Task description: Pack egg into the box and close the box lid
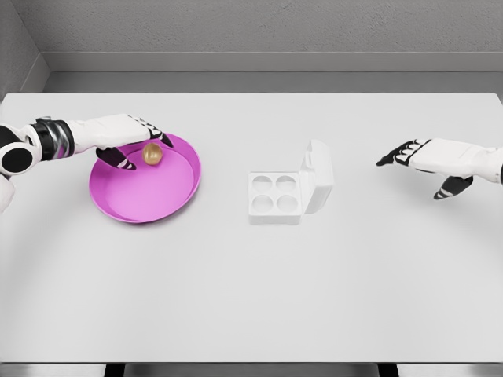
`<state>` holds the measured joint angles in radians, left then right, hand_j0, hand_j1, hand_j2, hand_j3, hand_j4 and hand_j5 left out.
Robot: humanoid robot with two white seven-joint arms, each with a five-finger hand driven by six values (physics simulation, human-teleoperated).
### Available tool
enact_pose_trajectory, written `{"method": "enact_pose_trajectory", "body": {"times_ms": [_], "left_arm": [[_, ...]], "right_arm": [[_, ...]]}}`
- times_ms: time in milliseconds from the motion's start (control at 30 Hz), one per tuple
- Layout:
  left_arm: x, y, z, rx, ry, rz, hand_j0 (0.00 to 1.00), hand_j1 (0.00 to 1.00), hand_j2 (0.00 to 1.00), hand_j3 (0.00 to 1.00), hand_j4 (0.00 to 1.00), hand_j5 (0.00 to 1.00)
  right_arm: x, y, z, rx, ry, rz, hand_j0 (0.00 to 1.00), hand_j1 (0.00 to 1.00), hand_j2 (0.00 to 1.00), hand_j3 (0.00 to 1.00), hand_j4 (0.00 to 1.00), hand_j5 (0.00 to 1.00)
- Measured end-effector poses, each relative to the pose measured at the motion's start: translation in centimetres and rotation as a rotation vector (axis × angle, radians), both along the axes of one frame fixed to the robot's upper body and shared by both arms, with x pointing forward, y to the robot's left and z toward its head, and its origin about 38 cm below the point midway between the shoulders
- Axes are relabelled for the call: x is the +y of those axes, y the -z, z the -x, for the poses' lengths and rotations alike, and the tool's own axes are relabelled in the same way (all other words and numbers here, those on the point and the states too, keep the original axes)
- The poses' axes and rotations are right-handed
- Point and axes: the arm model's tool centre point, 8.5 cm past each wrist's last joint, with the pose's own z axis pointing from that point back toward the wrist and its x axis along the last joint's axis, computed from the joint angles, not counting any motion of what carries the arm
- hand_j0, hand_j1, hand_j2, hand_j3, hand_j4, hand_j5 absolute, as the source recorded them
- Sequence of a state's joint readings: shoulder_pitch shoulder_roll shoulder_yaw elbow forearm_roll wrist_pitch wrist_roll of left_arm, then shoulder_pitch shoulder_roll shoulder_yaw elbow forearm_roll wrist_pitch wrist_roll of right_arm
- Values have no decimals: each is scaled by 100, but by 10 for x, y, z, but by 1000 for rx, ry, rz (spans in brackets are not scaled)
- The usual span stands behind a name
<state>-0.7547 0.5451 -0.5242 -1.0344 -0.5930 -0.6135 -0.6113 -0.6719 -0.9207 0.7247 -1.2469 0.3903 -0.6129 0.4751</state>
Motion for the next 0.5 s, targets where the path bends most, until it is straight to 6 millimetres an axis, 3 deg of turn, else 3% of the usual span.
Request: {"method": "enact_pose_trajectory", "body": {"times_ms": [500], "left_arm": [[-7, 3, -2, -5, 6, -16, 81, 81, 81, 81, 81, 81]], "right_arm": [[-1, 1, 1, 5, 0, 5, 100, 100, 100, 100, 100, 100]]}}
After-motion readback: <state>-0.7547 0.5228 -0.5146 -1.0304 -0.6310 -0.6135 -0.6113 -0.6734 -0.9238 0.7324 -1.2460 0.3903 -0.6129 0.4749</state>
